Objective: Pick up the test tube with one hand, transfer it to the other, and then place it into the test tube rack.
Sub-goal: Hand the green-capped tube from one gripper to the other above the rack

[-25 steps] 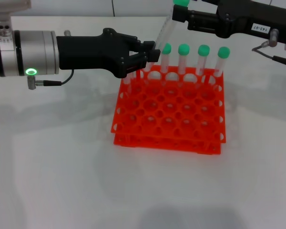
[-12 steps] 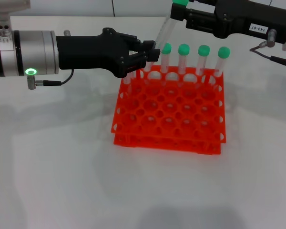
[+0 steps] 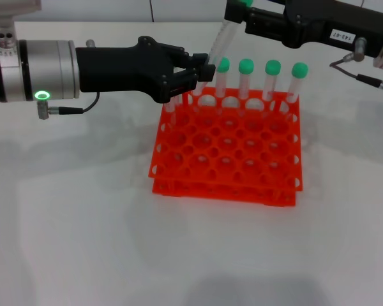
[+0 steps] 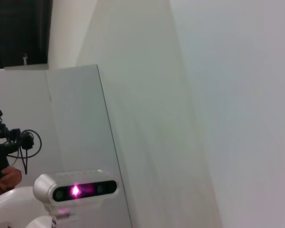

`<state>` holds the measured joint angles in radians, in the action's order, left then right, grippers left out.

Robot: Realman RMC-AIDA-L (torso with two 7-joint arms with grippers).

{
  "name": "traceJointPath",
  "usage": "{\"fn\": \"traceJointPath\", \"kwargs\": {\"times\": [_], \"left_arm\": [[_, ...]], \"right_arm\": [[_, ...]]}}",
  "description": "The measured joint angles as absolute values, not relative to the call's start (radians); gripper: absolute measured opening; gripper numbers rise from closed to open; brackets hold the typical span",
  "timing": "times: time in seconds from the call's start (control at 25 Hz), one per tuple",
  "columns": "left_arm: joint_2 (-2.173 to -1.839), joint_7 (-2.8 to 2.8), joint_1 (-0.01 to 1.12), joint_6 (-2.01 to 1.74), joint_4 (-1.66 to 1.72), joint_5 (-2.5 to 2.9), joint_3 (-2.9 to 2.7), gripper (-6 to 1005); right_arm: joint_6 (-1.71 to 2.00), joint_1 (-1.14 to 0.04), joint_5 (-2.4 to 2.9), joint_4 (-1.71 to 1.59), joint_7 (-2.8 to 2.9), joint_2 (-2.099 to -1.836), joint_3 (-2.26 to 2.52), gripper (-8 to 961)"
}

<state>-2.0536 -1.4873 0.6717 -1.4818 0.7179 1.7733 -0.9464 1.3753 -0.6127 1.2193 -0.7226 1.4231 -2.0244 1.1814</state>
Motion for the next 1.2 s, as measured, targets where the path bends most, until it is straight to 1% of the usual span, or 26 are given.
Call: {"fn": "traceJointPath", "kwargs": {"times": [0.92, 1.12, 1.2], "left_arm": [[-2.054, -1.486, 0.67, -1.48, 0.718, 1.773, -0.946, 292], [-2.054, -1.485, 0.67, -1.476, 0.717, 1.773, -0.946, 294], [-2.054, -1.485, 0.67, -1.475, 0.716, 1.773, -0.946, 296]], "right_arm": [[1.341, -0.64, 1.215, -0.696, 1.414, -2.023, 1.206, 570], [1.338, -0.642, 1.215, -0.697, 1.414, -2.022, 1.206, 335], [1.337, -0.644, 1.215, -0.697, 1.414, -2.022, 1.206, 323]]}}
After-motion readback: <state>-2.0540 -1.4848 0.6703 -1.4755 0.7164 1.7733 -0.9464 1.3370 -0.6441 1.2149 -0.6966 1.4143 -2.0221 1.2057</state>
